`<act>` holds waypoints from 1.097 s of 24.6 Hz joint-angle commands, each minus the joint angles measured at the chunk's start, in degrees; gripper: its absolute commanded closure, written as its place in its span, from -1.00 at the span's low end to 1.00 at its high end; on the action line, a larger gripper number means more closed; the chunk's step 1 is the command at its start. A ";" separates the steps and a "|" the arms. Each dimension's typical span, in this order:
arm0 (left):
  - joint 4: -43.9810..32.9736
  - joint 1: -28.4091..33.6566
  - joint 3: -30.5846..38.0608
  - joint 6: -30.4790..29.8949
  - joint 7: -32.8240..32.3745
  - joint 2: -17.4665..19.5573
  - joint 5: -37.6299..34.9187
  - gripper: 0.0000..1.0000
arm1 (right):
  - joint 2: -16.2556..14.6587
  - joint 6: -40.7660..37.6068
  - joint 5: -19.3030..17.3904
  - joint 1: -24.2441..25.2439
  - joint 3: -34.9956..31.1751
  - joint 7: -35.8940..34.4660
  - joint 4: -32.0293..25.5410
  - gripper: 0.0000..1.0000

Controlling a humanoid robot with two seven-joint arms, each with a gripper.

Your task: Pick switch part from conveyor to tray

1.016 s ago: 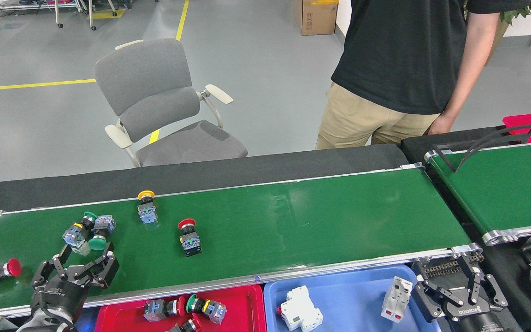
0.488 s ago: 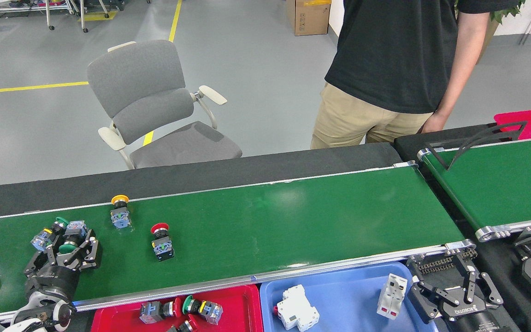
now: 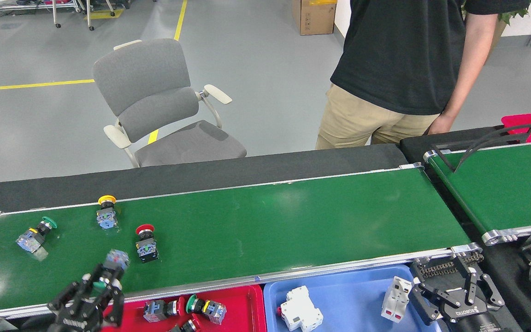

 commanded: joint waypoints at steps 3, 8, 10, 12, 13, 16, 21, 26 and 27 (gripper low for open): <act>-1.23 2.66 -4.68 -2.19 -0.14 -2.51 0.07 -0.97 | -0.29 0.13 -0.19 -0.23 -0.22 -0.11 -0.66 -0.98; -1.23 2.04 -3.27 5.11 0.03 -2.68 0.07 -0.99 | -0.29 0.31 -0.19 -0.23 -0.31 -0.02 -0.66 -0.98; -1.23 1.87 0.68 13.36 0.21 -3.03 0.07 -0.99 | -0.29 0.31 -0.19 -0.23 -0.40 -0.02 -0.66 -0.98; -1.14 1.34 4.02 20.93 0.38 -2.77 -0.10 -0.99 | -0.29 0.22 -0.19 -0.23 -0.40 -0.02 -0.66 -0.98; -1.05 1.16 5.78 23.65 0.47 -2.50 -0.10 -0.99 | -0.29 0.13 -0.19 -0.23 -0.40 -0.11 -0.66 -0.98; -1.05 1.16 10.44 24.62 0.47 -2.24 -0.10 -0.99 | -0.38 0.13 -0.27 -0.23 -0.40 -0.11 -0.66 -0.98; -0.44 -1.47 9.74 24.53 -0.41 -0.92 -0.19 -0.99 | -0.47 0.04 -0.27 -0.23 -0.40 -0.11 -0.57 -0.98; 7.47 -12.19 9.65 25.15 -5.59 0.04 -0.45 -0.99 | -0.55 0.04 -0.27 -0.23 -0.31 -0.11 -0.31 -0.98; 8.17 -13.34 9.65 25.15 -5.86 0.83 -0.54 -0.99 | -0.55 0.04 -0.27 -0.23 -0.31 -0.11 -0.31 -0.98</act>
